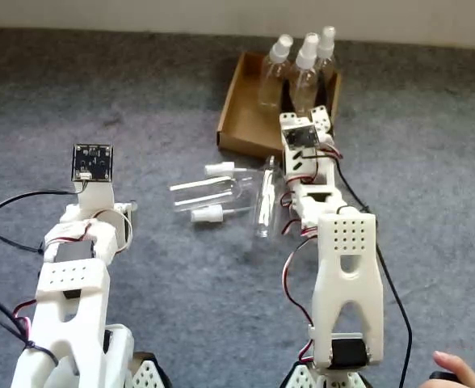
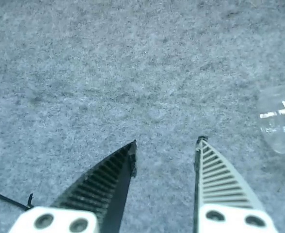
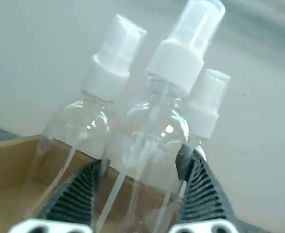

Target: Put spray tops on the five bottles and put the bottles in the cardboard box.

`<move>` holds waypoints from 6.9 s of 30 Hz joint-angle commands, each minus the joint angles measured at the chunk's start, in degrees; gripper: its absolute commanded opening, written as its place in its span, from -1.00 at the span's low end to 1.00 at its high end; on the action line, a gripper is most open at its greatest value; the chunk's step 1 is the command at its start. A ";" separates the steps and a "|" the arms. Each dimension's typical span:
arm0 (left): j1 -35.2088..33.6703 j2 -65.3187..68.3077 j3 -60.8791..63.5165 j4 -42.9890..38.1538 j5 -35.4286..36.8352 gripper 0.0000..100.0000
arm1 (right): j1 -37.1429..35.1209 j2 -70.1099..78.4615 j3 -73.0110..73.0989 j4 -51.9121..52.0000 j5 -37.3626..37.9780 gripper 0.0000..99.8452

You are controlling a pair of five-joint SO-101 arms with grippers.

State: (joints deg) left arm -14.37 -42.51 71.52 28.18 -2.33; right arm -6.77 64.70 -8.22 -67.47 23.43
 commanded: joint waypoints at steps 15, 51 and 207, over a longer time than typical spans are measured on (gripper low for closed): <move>-0.66 -0.22 -0.92 -1.23 -0.44 -0.62 | 0.66 -0.40 -1.10 0.31 -0.53 -0.68; -0.66 -0.22 -0.92 -2.46 -0.53 -0.62 | -0.57 -2.42 1.19 0.31 -0.53 -0.48; -0.31 -0.31 4.44 -1.41 -0.53 -0.62 | -17.10 -47.25 11.12 133.67 -43.69 -0.42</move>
State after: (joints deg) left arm -14.29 -42.51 76.35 26.77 -2.42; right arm -25.67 18.29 4.53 66.59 -19.74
